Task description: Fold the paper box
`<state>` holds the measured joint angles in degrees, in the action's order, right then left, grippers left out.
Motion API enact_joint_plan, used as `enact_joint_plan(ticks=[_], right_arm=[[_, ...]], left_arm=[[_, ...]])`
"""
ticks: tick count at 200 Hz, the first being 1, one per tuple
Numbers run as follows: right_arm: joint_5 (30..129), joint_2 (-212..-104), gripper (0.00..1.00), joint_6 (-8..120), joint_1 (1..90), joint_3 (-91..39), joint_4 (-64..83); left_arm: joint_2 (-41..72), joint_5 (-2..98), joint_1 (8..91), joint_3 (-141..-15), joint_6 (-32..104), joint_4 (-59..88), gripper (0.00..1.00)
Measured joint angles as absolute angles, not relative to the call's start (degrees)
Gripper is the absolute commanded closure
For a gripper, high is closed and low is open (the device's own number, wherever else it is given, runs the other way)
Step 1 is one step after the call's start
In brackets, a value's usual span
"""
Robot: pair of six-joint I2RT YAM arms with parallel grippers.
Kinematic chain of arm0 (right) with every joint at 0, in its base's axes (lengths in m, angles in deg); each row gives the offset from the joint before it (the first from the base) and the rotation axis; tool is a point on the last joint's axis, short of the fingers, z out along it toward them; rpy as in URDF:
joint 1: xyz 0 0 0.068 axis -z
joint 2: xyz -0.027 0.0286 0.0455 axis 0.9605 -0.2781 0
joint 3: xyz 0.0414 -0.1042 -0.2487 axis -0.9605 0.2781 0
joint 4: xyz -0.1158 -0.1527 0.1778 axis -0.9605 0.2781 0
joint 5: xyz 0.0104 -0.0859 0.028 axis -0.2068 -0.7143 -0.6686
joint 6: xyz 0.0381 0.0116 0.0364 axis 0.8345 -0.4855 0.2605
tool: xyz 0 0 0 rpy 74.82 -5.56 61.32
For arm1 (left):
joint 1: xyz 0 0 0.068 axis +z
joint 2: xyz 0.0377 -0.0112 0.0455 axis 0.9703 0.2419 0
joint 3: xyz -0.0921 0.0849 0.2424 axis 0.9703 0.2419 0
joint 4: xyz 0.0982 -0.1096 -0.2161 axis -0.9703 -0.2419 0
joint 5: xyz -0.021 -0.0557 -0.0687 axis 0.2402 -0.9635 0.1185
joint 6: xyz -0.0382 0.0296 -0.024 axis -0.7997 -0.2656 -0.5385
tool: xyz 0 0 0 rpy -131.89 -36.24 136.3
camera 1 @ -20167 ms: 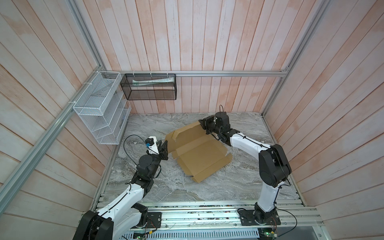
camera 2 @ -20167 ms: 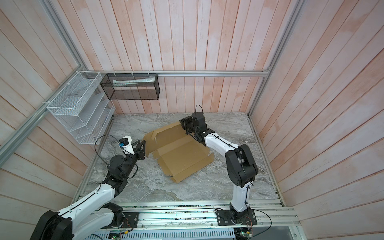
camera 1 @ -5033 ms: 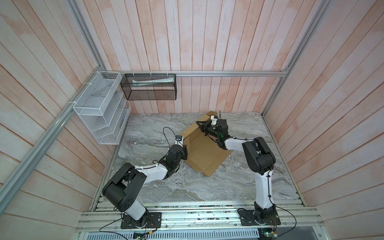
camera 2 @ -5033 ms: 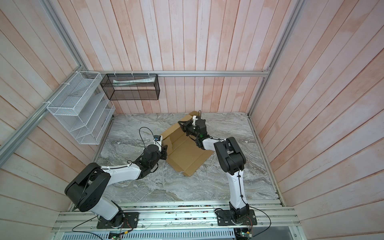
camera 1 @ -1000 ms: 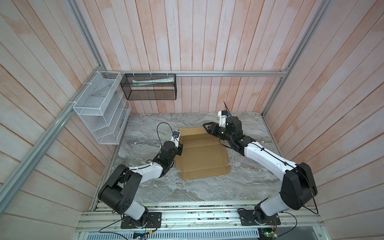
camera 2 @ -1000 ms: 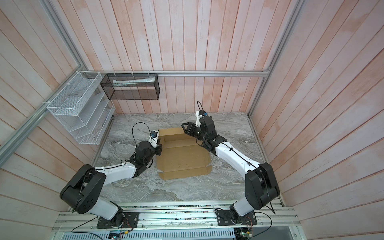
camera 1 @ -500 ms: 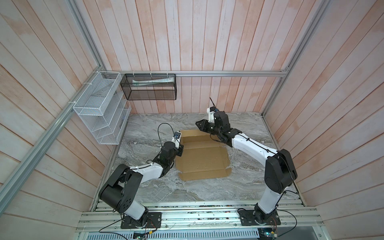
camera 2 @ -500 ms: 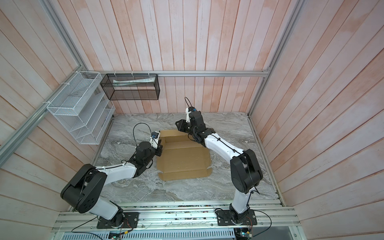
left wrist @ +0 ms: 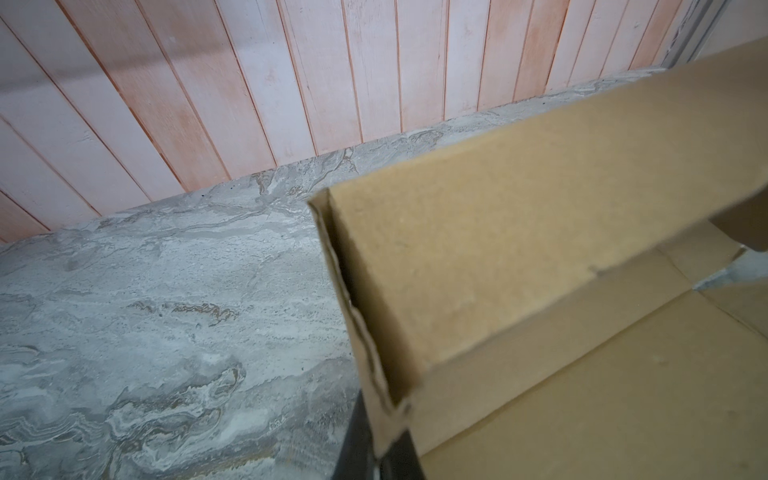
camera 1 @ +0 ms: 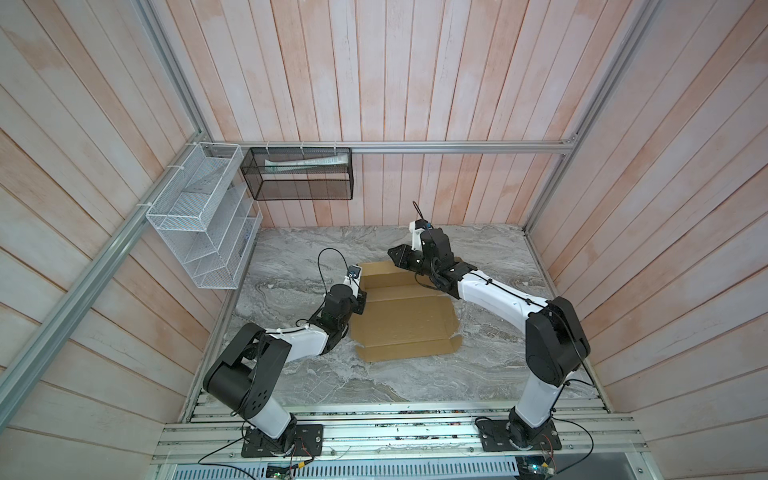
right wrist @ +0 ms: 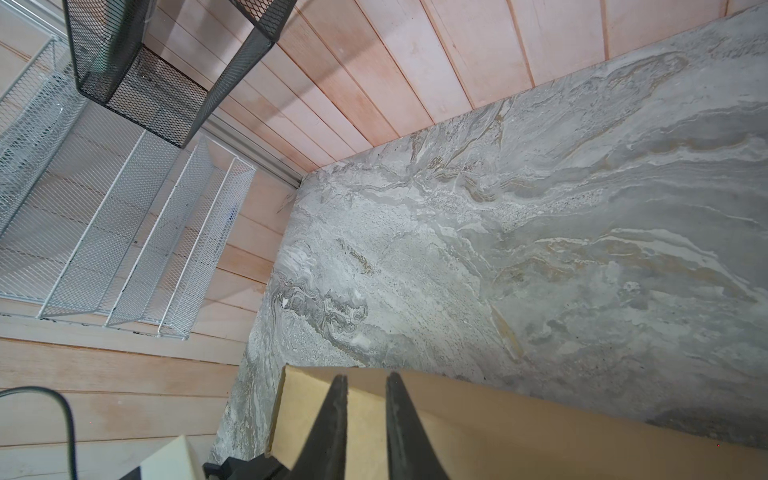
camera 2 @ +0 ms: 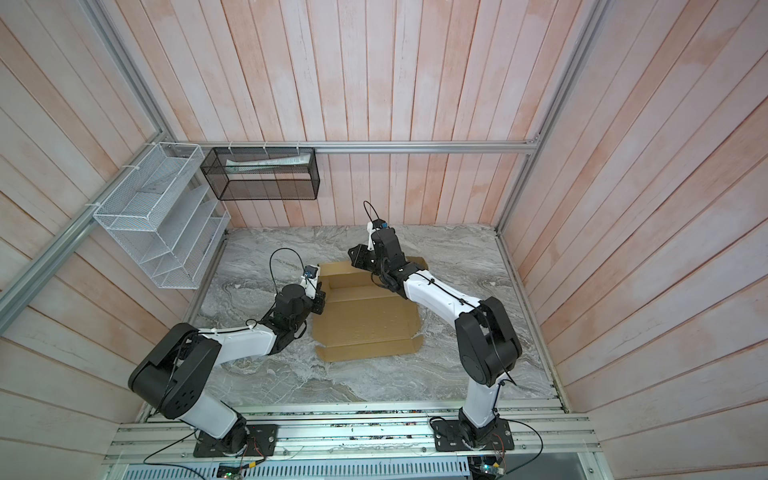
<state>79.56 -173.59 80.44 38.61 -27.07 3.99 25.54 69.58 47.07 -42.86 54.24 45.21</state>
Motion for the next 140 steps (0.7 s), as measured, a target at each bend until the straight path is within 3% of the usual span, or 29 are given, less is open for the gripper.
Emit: enact_joint_plan(ticks=[68, 140], right_arm=[[78.42, -175.18, 0.83, 81.40, 38.48, -26.59, 2.39], [78.31, -176.41, 0.85, 82.17, 38.48, -25.28, 1.43]], left_arm=[[26.83, 69.87, 47.07, -42.95, 53.45, 45.91, 1.00], [27.68, 71.16, 47.07, -43.04, 52.73, 46.60, 0.91]])
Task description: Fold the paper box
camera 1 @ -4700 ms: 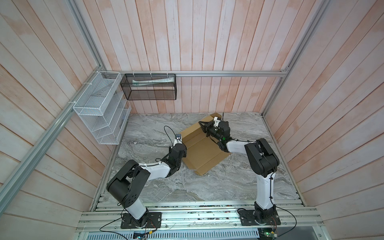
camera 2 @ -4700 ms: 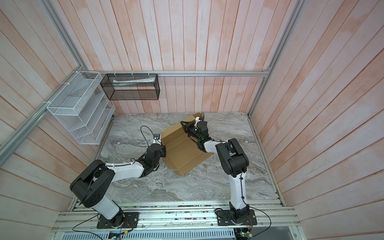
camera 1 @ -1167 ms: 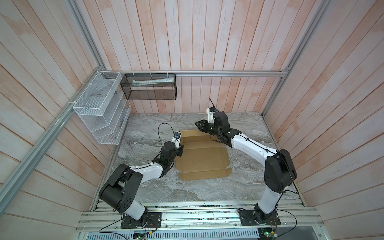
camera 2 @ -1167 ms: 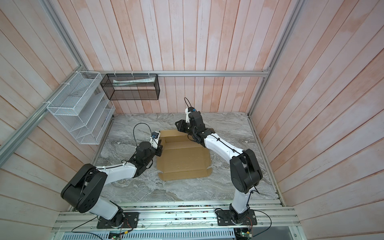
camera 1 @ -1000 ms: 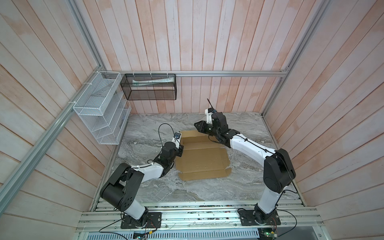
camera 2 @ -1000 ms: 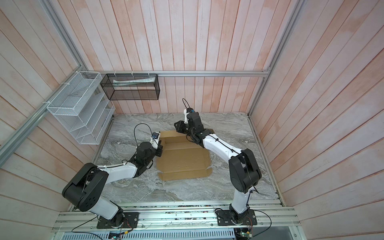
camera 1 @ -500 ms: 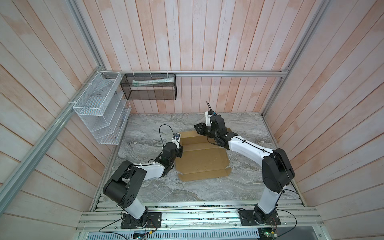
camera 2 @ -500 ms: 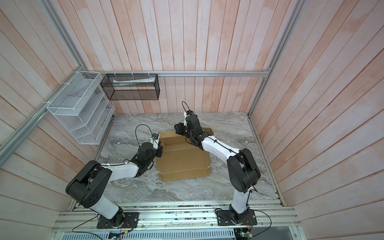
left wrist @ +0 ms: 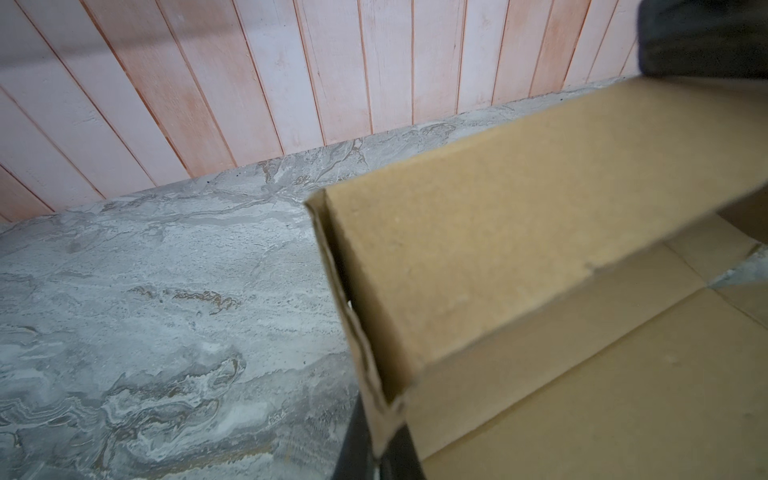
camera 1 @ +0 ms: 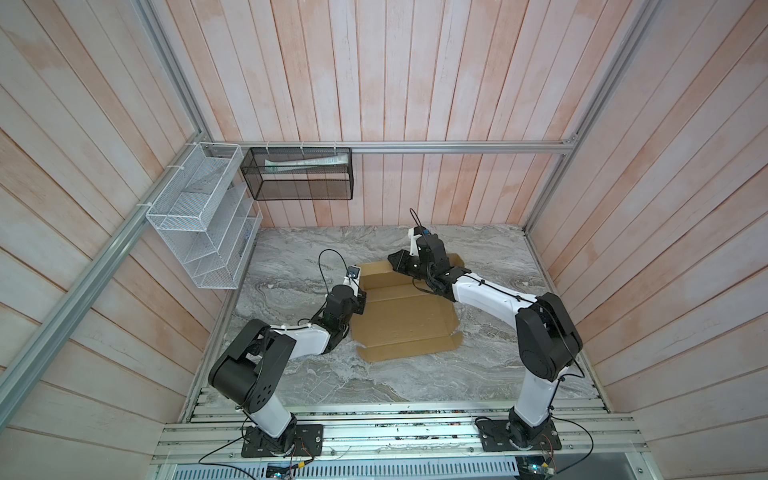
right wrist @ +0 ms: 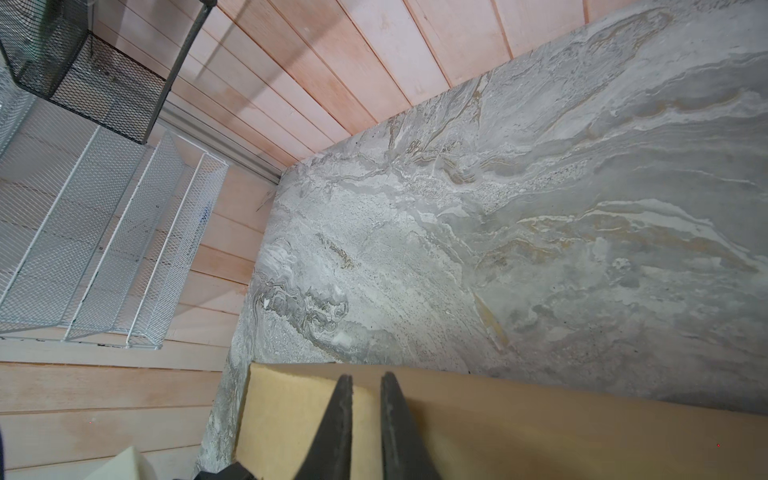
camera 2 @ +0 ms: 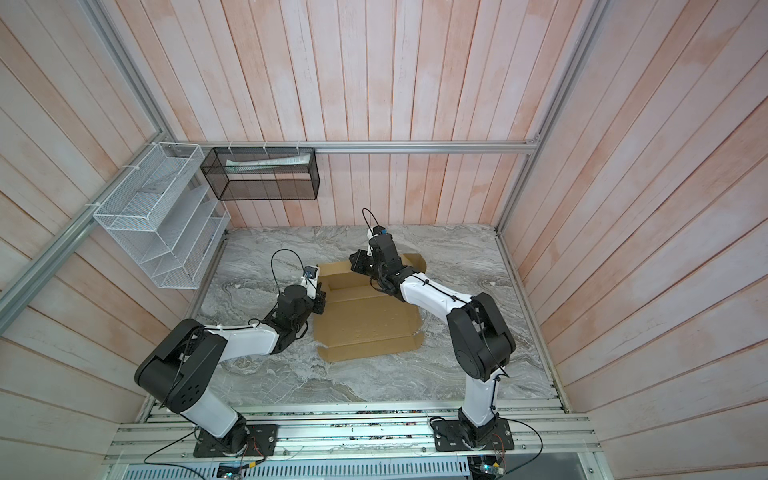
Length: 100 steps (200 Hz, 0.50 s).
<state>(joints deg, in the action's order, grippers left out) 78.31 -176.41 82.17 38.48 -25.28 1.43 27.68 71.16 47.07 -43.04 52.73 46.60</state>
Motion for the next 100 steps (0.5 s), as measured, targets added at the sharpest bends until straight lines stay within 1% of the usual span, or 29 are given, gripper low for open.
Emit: enact_joint_plan(ticks=[64, 100], right_arm=[[78.24, -176.71, 0.86, 83.06, 38.48, -24.71, 0.05], [78.13, -177.04, 0.86, 83.50, 38.50, -24.01, -0.93]], left_arm=[[28.34, 72.51, 47.07, -43.08, 51.70, 46.87, 0.79], [28.62, 73.08, 47.07, -43.23, 51.25, 46.23, 0.74]])
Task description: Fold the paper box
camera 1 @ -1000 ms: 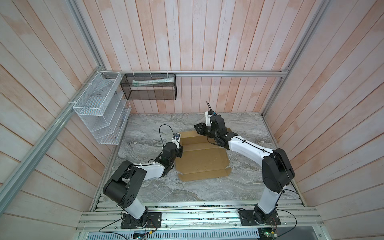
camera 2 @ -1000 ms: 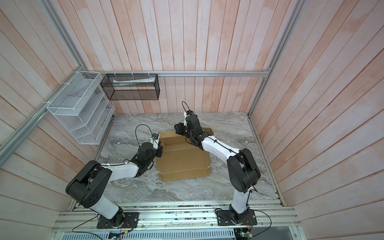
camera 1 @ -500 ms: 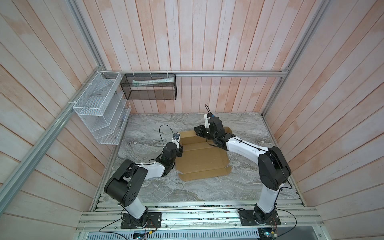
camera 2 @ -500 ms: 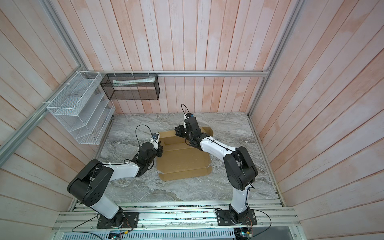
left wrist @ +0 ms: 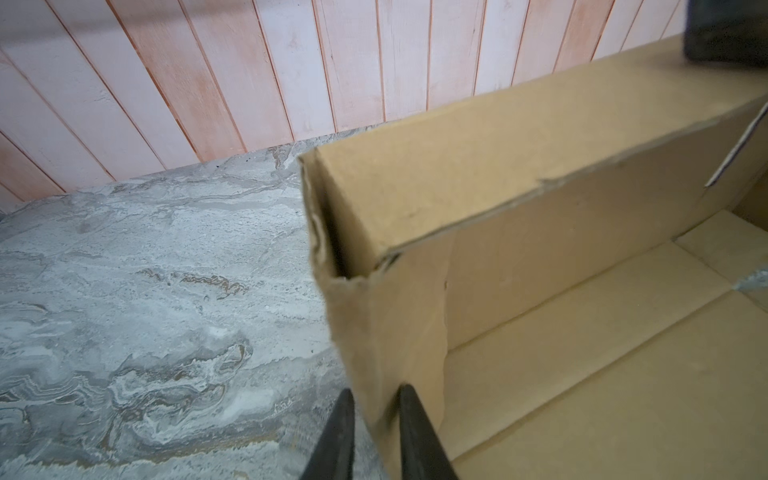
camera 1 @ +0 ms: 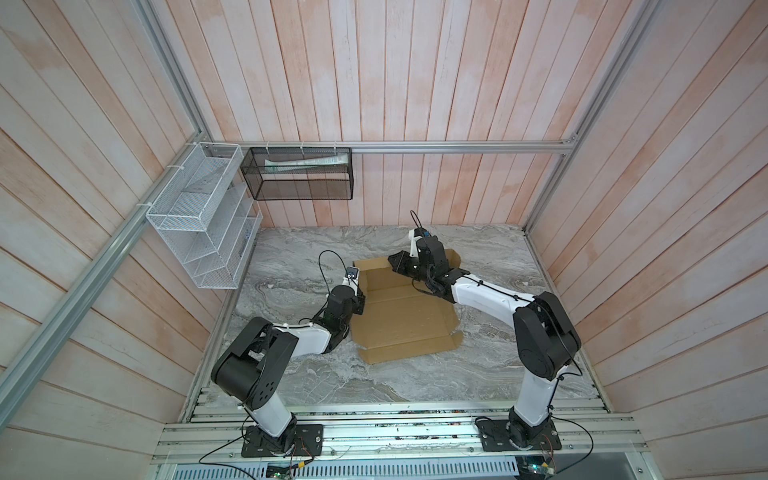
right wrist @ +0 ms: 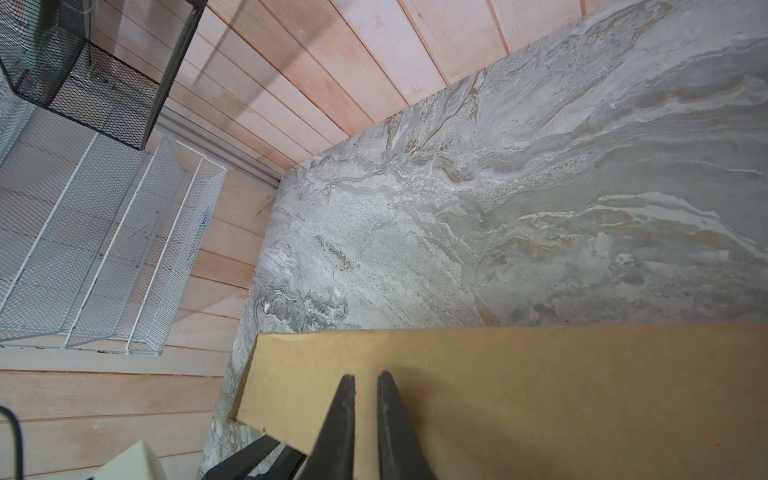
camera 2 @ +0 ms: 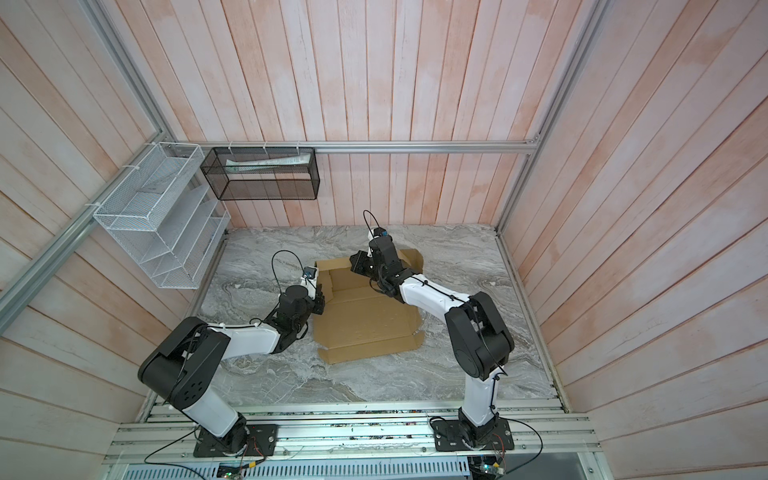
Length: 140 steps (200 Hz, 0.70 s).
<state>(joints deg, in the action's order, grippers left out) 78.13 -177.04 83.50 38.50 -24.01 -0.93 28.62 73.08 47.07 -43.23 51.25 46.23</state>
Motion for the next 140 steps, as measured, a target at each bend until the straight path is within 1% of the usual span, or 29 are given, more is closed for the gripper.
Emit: enact_joint_plan(ticks=[55, 102, 140], right_arm=[[78.35, -177.22, 0.87, 84.11, 38.76, -23.68, -2.00], [78.42, -177.22, 0.87, 84.53, 39.04, -23.40, -2.70], [78.55, -177.24, 0.87, 84.59, 39.07, -23.22, -2.90]], left_arm=[[28.88, 74.15, 47.07, -44.54, 50.33, 45.80, 0.70], [29.41, 74.15, 47.07, -44.96, 49.39, 45.84, 0.61], [30.21, 74.17, 47.07, -44.98, 48.78, 46.06, 0.57]])
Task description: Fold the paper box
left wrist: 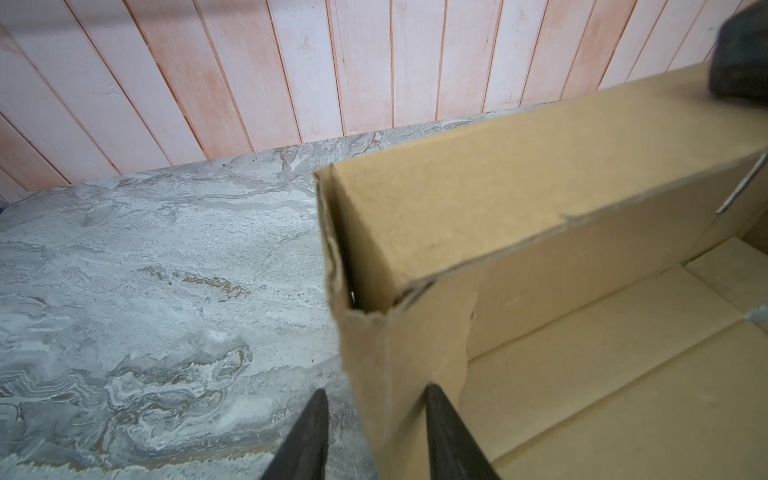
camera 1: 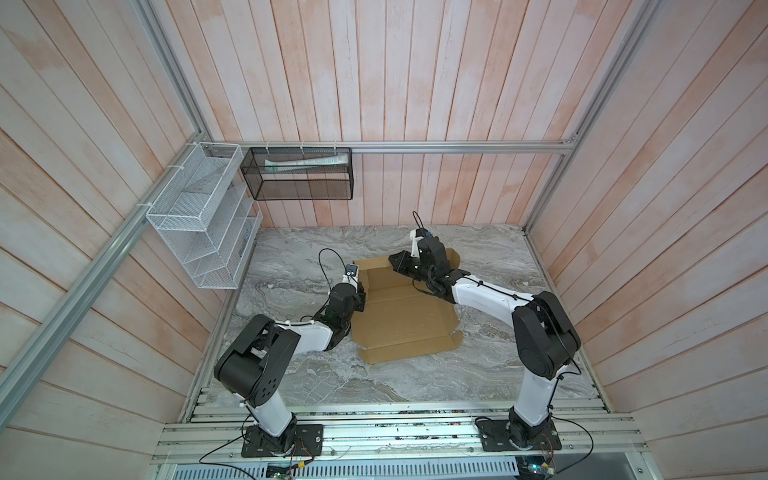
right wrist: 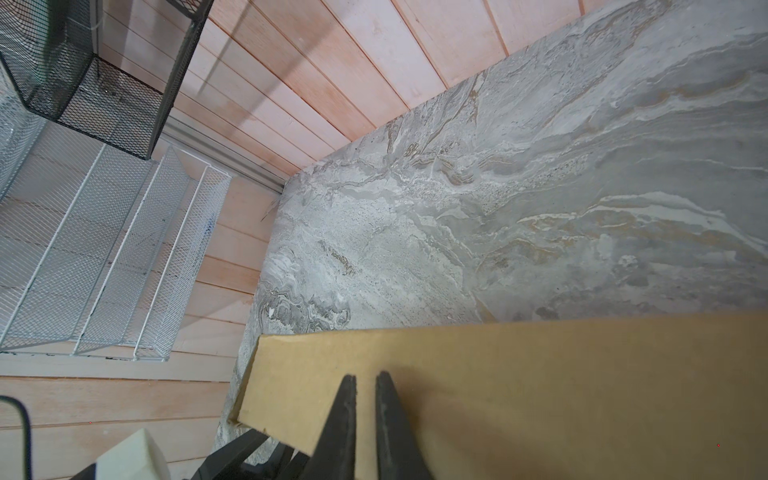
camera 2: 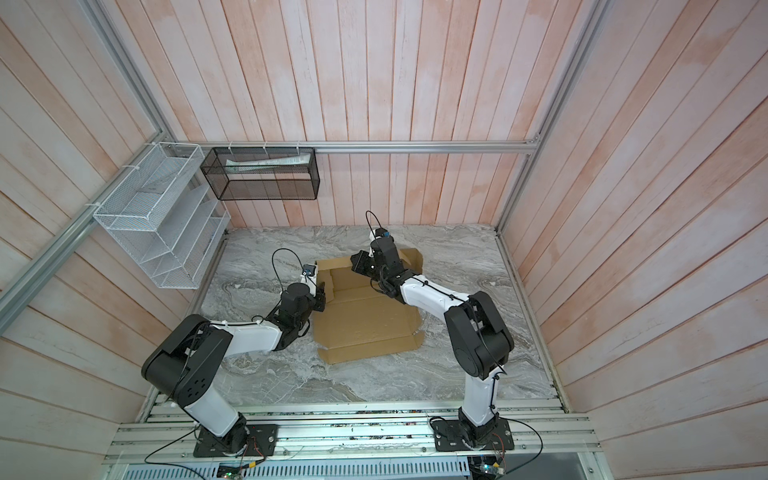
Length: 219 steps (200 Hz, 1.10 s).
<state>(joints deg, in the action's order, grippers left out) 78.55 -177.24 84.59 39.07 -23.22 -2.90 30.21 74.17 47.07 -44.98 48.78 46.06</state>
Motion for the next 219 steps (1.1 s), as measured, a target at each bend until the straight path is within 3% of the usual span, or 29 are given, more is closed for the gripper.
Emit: enact_joint_plan(ticks=[148, 219], right_arm=[[78.55, -177.24, 0.87, 84.83, 39.09, -23.14, -2.96], [78.55, -177.24, 0.87, 85.03, 39.09, -22.94, -3.38]], left_arm=[[35.81, 80.84, 46.53, -51.49, 46.87, 48.20, 0.54], [38.19, 85.52, 45.54, -56.35, 46.90, 43.59, 0.63]])
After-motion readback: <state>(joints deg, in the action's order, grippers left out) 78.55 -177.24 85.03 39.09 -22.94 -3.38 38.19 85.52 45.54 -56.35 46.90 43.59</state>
